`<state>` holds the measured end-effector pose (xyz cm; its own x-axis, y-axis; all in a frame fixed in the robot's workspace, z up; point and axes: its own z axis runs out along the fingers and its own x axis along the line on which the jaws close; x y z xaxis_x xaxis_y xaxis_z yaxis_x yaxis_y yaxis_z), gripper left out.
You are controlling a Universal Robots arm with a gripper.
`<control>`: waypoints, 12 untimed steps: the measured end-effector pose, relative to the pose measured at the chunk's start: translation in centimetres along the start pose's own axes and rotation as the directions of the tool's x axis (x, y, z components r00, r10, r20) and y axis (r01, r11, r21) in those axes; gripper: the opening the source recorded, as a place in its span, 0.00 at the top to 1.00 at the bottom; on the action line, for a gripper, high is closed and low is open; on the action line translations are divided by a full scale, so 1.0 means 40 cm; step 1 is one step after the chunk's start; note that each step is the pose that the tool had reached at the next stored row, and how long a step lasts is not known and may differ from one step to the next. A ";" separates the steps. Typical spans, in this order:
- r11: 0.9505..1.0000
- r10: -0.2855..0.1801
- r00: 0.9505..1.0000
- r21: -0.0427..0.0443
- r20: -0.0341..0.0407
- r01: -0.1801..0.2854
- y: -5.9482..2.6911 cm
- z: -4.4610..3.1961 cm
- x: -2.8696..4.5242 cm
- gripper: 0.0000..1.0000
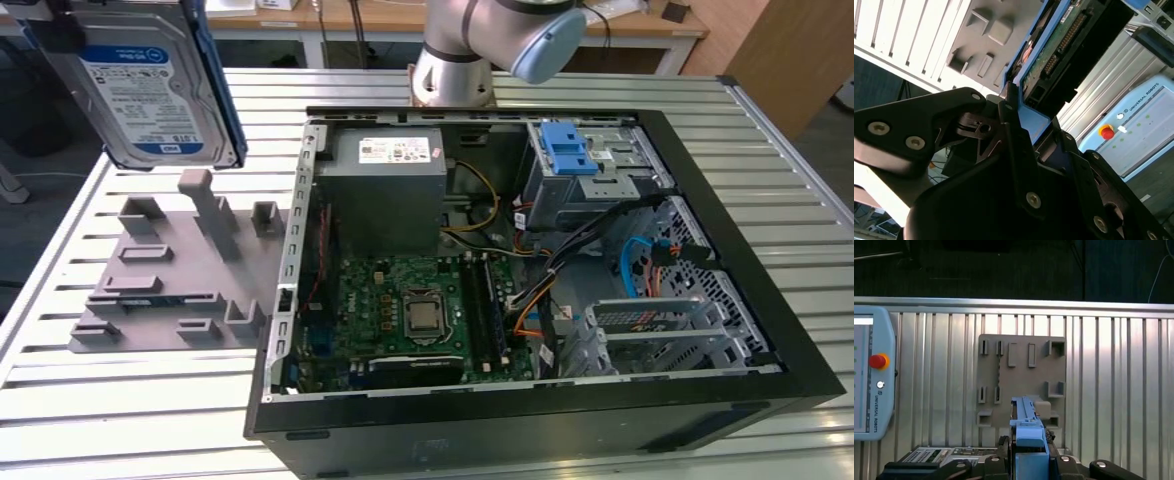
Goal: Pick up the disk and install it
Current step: 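Pick up the disk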
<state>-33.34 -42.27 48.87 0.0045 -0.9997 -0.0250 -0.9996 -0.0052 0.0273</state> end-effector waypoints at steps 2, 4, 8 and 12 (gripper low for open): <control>1.000 0.000 1.000 -0.001 0.000 0.000 -0.011 0.000 0.003 0.64; 1.000 0.000 1.000 -0.002 0.000 0.000 -0.022 -0.001 0.005 0.64; 1.000 0.000 1.000 -0.003 0.000 0.000 -0.044 -0.002 0.010 0.64; 1.000 0.000 1.000 -0.003 0.000 0.000 -0.053 -0.002 0.012 0.64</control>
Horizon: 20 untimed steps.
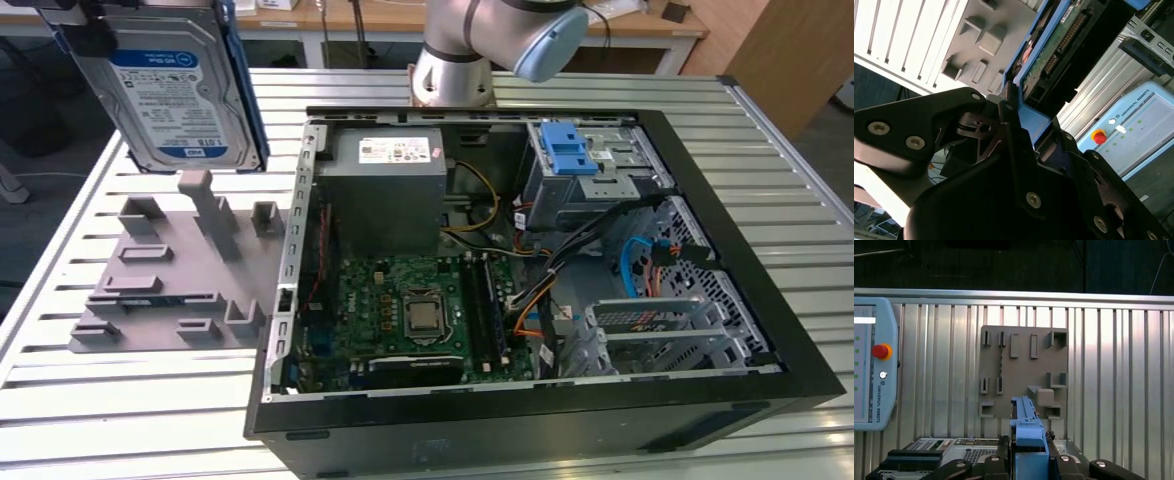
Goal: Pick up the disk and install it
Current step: 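Pick up the disk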
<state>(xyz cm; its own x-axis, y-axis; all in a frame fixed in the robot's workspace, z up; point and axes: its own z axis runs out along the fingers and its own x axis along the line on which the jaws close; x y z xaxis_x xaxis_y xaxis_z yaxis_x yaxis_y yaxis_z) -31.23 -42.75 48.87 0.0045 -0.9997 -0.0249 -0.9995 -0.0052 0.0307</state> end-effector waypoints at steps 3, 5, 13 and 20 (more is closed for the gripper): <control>1.000 0.000 1.000 0.000 0.000 0.000 0.000 0.000 0.000 0.64; 1.000 0.000 1.000 0.000 0.000 0.000 -0.002 0.000 0.000 0.64; 1.000 0.000 1.000 0.000 0.000 0.000 -0.049 -0.002 0.001 0.64; 1.000 0.000 1.000 0.000 0.000 0.000 -0.113 -0.004 0.003 0.64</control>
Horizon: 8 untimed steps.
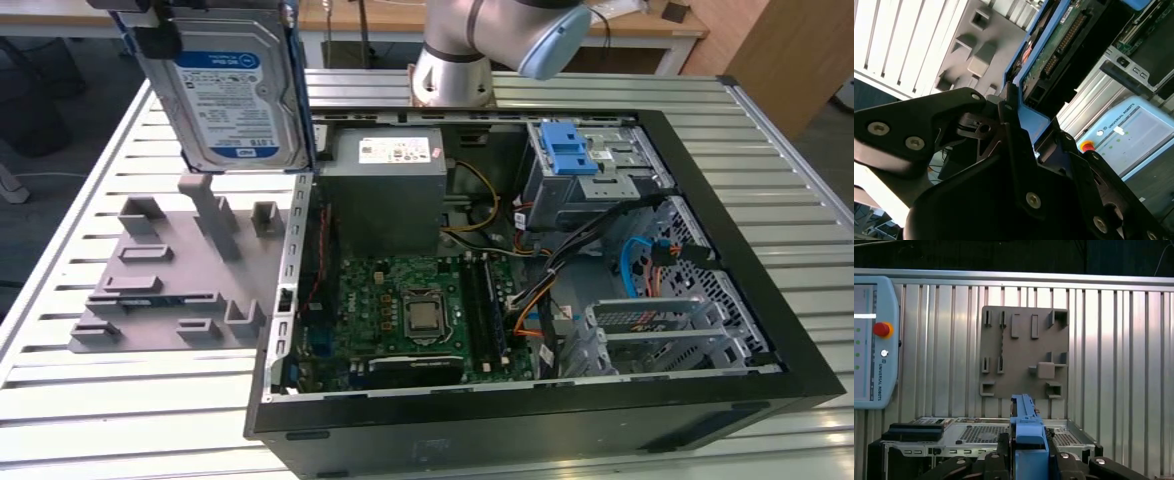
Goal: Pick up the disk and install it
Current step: 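Pick up the disk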
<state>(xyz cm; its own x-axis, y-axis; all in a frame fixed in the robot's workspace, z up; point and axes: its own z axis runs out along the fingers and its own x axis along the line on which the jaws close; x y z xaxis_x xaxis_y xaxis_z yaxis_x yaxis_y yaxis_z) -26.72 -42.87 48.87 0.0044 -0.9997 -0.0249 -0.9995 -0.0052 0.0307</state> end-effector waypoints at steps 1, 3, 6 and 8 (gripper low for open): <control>1.000 0.000 1.000 0.000 0.000 0.000 -0.010 0.000 0.001 0.64; 1.000 0.000 1.000 0.000 0.000 0.000 -0.030 -0.001 0.002 0.64; 1.000 0.000 1.000 0.000 0.000 0.000 -0.057 -0.002 0.003 0.64; 1.000 0.000 1.000 0.000 0.000 0.000 -0.076 -0.002 0.004 0.64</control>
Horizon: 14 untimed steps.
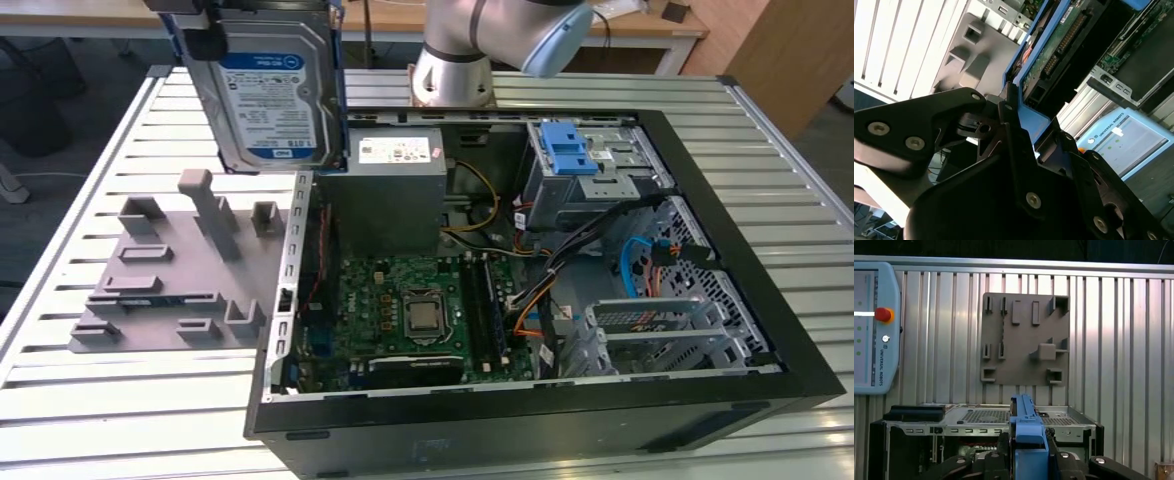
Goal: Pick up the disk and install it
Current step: 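Pick up the disk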
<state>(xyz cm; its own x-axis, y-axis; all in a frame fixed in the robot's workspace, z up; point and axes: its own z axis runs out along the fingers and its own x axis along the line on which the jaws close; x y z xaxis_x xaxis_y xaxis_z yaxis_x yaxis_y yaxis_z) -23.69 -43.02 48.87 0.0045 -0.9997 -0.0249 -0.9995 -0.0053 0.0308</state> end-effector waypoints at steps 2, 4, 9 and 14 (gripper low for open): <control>1.000 0.000 1.000 0.000 0.000 0.000 -0.016 0.000 0.001 0.64; 1.000 0.000 1.000 0.000 0.000 0.000 -0.033 -0.001 0.002 0.64; 1.000 0.000 1.000 0.000 0.000 0.000 -0.074 -0.002 0.004 0.64; 1.000 0.000 1.000 0.000 0.000 0.000 -0.113 -0.004 0.006 0.64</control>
<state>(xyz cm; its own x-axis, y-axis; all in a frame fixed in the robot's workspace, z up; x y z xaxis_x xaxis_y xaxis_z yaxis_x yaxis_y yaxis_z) -19.16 -43.22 48.87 0.0045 -0.9997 -0.0249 -0.9995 -0.0052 0.0307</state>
